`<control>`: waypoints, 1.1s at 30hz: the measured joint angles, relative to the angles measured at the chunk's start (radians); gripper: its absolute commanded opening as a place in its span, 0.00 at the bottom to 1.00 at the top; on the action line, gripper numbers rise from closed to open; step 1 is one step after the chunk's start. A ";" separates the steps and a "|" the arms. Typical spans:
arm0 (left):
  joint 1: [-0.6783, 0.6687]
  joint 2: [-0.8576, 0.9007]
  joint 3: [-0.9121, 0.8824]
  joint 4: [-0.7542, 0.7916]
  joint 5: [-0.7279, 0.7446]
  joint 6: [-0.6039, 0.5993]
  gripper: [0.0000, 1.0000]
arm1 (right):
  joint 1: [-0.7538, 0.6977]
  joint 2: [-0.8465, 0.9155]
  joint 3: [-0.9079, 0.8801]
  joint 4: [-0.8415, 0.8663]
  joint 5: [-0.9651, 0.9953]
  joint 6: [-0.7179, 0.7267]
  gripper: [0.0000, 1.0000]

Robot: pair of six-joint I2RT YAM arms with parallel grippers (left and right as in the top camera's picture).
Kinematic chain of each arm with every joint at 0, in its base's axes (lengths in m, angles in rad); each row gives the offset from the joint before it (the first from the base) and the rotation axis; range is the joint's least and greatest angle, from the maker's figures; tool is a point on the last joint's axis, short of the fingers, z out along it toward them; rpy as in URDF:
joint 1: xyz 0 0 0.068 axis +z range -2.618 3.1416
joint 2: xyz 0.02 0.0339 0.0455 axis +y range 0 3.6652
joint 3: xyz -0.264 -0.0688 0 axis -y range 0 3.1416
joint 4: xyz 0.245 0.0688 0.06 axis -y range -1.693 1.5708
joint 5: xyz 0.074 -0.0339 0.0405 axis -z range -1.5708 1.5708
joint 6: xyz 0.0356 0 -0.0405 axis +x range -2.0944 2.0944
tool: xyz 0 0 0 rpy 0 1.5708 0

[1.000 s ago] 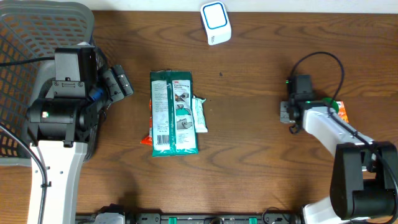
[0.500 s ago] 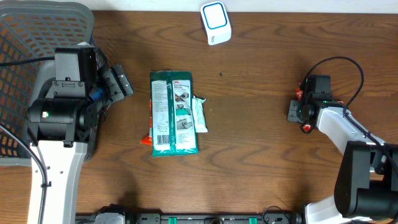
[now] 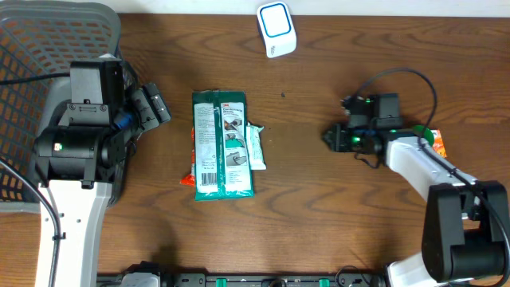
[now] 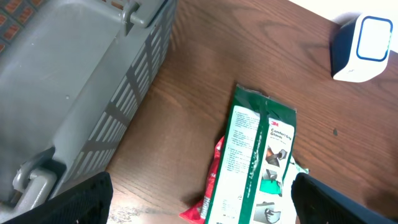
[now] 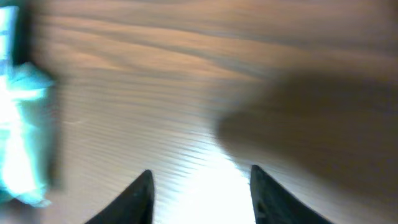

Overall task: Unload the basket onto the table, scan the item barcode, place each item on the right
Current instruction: 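Release the sachet and lift the right gripper away, then move the right gripper left onto the green 3M gloves pack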

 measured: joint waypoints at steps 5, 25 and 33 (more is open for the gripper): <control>0.000 0.000 0.000 0.000 0.000 0.000 0.91 | 0.117 0.000 0.000 0.117 -0.165 0.055 0.60; 0.000 0.000 0.000 0.000 0.000 0.000 0.91 | 0.394 0.056 0.000 0.541 -0.186 0.289 0.66; 0.000 0.000 0.000 0.000 0.000 0.000 0.92 | 0.413 0.157 0.058 0.489 -0.179 0.313 0.66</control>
